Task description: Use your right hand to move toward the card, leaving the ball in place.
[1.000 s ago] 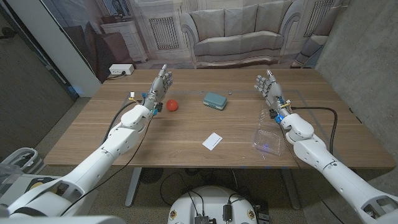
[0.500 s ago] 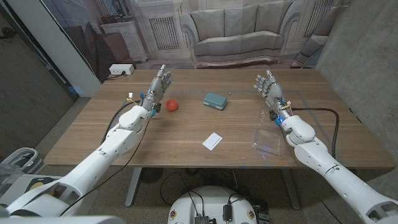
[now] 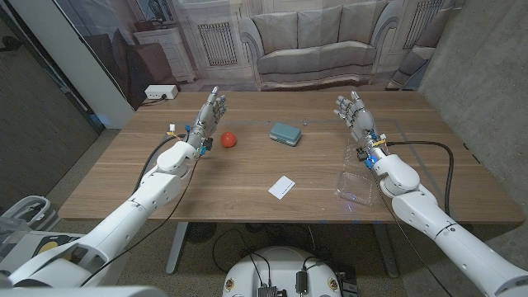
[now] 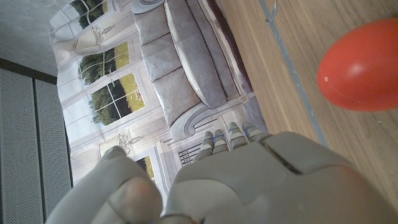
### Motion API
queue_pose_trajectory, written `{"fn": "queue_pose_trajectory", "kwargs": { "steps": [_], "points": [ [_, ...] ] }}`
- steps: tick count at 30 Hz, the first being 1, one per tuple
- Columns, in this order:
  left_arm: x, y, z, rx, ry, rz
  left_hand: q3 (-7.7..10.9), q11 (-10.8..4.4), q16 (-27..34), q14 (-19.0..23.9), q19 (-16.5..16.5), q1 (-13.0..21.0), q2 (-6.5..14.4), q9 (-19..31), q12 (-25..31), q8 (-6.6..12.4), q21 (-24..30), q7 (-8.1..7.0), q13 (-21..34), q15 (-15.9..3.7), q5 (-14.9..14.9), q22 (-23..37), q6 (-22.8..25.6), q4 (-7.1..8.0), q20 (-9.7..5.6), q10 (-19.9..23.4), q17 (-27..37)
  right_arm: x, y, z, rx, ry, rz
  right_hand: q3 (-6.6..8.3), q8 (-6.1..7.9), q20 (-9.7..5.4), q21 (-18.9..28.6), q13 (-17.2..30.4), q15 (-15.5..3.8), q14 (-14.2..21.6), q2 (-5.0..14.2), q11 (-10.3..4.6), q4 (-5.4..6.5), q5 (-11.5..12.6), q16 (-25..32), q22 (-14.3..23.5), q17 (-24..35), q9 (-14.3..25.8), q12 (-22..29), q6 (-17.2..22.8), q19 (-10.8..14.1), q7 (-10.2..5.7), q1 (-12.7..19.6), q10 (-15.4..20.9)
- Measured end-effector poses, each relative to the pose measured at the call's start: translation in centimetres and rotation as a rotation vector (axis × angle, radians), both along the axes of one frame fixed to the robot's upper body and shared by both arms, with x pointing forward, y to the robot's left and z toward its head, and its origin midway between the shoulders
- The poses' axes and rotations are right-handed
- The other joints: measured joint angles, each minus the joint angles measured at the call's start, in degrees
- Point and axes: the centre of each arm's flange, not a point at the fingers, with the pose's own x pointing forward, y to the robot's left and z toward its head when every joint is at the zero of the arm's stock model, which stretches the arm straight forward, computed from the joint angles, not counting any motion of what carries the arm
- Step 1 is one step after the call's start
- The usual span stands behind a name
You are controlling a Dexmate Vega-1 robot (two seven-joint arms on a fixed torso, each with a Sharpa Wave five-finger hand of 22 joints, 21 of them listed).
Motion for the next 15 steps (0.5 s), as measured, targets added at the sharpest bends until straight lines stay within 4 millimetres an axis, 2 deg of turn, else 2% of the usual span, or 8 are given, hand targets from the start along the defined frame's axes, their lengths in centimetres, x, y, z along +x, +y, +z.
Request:
{"fn": "queue_pose_trajectory", "kwargs": {
  "steps": [15],
  "points": [
    [-0.3, 0.1, 0.0, 0.01, -0.002, 0.001, 0.0, 0.0, 0.0, 0.0, 0.0, 0.15, 0.15, 0.0, 0.0, 0.0, 0.0, 0.0, 0.0, 0.0, 0.0, 0.0, 0.0, 0.0, 0.0, 0.0, 0.0, -1.6, 0.7, -0.2, -0.009, -0.04, 0.022, 0.08, 0.0, 0.0, -0.44, 0.0, -0.07, 0.54, 0.17, -0.31, -0.41, 0.01, 0.0, 0.0, 0.0, 0.0, 0.0, 0.0, 0.0, 0.0, 0.17, 0.3]
  ]
}}
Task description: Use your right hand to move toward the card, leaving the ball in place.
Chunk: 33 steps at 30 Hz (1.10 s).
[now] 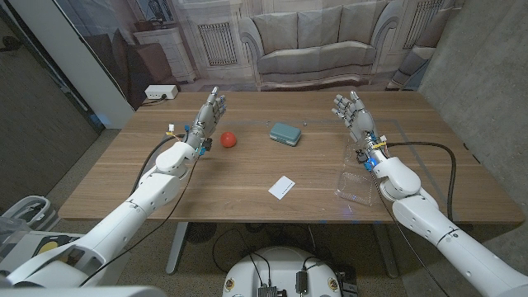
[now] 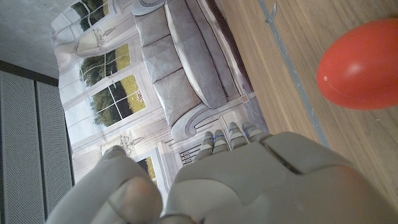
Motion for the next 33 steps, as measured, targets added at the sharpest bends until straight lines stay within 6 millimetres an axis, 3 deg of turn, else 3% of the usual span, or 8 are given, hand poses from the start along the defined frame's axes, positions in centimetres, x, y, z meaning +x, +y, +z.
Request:
{"fn": "queue_pose_trajectory", "kwargs": {
  "steps": [23, 33],
  "points": [
    [0.0, -0.2, 0.0, 0.007, 0.009, 0.002, -0.24, 0.0, 0.0, 0.21, 0.0, 0.47, 0.47, -0.01, 0.0, 0.0, 0.0, -0.21, 0.0, -0.21, 0.0, 0.0, 0.2, -0.24, 0.0, 0.0, 0.0, -1.5, 1.0, 0.4, -0.035, -0.05, 0.039, -0.16, 0.0, 0.15, -0.41, 0.0, 0.07, 0.3, 0.2, -0.02, -0.15, -0.21, 0.0, 0.0, 0.0, 0.0, 0.0, 0.31, 0.25, -0.31, 0.21, -0.03],
    [0.0, -0.2, -0.1, 0.002, 0.011, 0.005, -0.23, 0.09, 0.0, 0.21, 0.0, 0.46, 0.46, -0.01, 0.0, 0.0, 0.0, -0.21, 0.0, -0.21, 0.0, 0.0, 0.2, -0.23, 0.0, 0.53, 0.0, -1.7, 1.3, 0.2, -0.038, -0.052, 0.046, -0.16, 0.0, -0.04, -0.41, 0.0, -0.4, 3.07, 0.19, -0.21, -0.15, -0.62, 1.03, 0.0, 0.0, 0.0, 0.0, 0.47, 2.32, -0.47, 0.23, -0.22]
  ]
}}
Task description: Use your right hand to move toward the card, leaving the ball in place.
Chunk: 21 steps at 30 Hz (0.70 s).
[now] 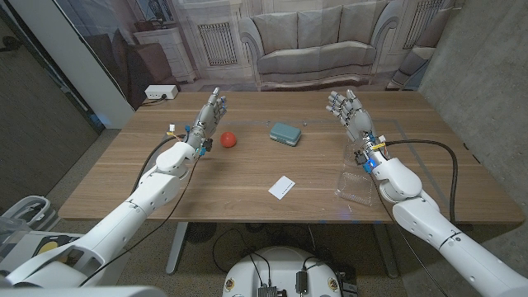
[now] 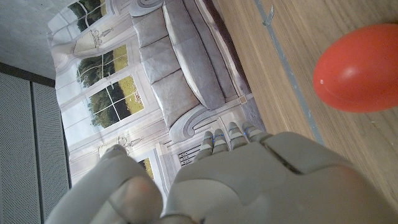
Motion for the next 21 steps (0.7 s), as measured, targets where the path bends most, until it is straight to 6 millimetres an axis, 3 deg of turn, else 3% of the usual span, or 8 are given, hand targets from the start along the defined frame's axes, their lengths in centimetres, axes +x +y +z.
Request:
{"fn": "queue_pose_trajectory", "kwargs": {
  "steps": [21],
  "points": [
    [0.0, 0.0, 0.1, -0.007, -0.002, 0.0, 0.0, 0.0, 0.0, 0.0, 0.0, 0.23, 0.23, 0.0, 0.0, 0.0, 0.0, -0.3, 0.0, 0.0, 0.0, 0.0, 0.3, 0.0, 0.0, -0.02, 0.0, -2.0, 0.8, -0.6, -0.021, -0.049, 0.04, 0.0, 0.0, 0.06, -1.01, 0.0, 0.07, 0.9, 0.11, -0.39, -0.48, -0.23, -0.03, 0.0, 0.3, 0.0, 0.0, 1.09, 0.12, -0.63, 0.34, 0.86]
  ]
}}
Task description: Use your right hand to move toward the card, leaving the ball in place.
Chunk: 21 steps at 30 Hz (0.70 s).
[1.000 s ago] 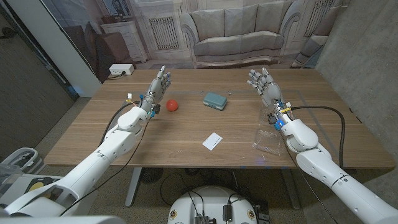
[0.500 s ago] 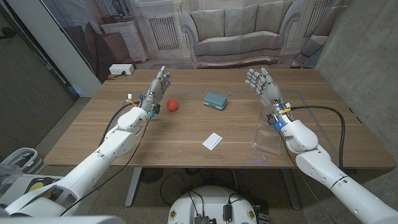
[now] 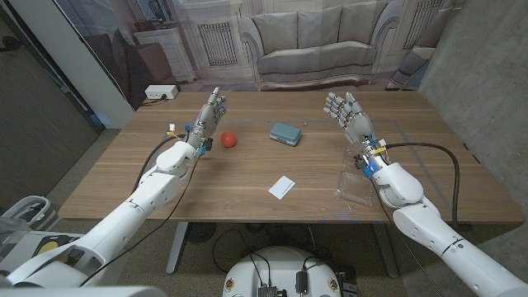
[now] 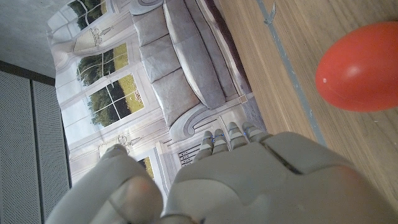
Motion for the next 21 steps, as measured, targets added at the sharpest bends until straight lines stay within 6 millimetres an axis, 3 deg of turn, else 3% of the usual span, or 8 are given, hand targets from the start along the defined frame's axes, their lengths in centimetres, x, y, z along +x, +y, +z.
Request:
{"fn": "queue_pose_trajectory", "kwargs": {
  "steps": [21],
  "points": [
    [0.1, 0.0, 0.1, 0.007, 0.001, -0.013, -0.17, -0.21, 0.0, 0.51, 0.0, 0.22, 0.22, 0.0, 0.0, 0.0, 0.0, 0.32, 0.0, 0.1, 0.0, 0.0, 0.31, -0.16, 0.0, 0.2, 0.0, -1.7, 1.4, -0.8, -0.061, -0.059, -0.016, 0.0, 0.0, -0.01, -0.5, 0.0, -0.23, -0.24, -0.01, 0.09, 0.0, -0.21, -0.22, 0.0, -0.01, 0.0, 0.0, 0.45, 0.0, -0.48, 0.01, 0.49]
  ]
}}
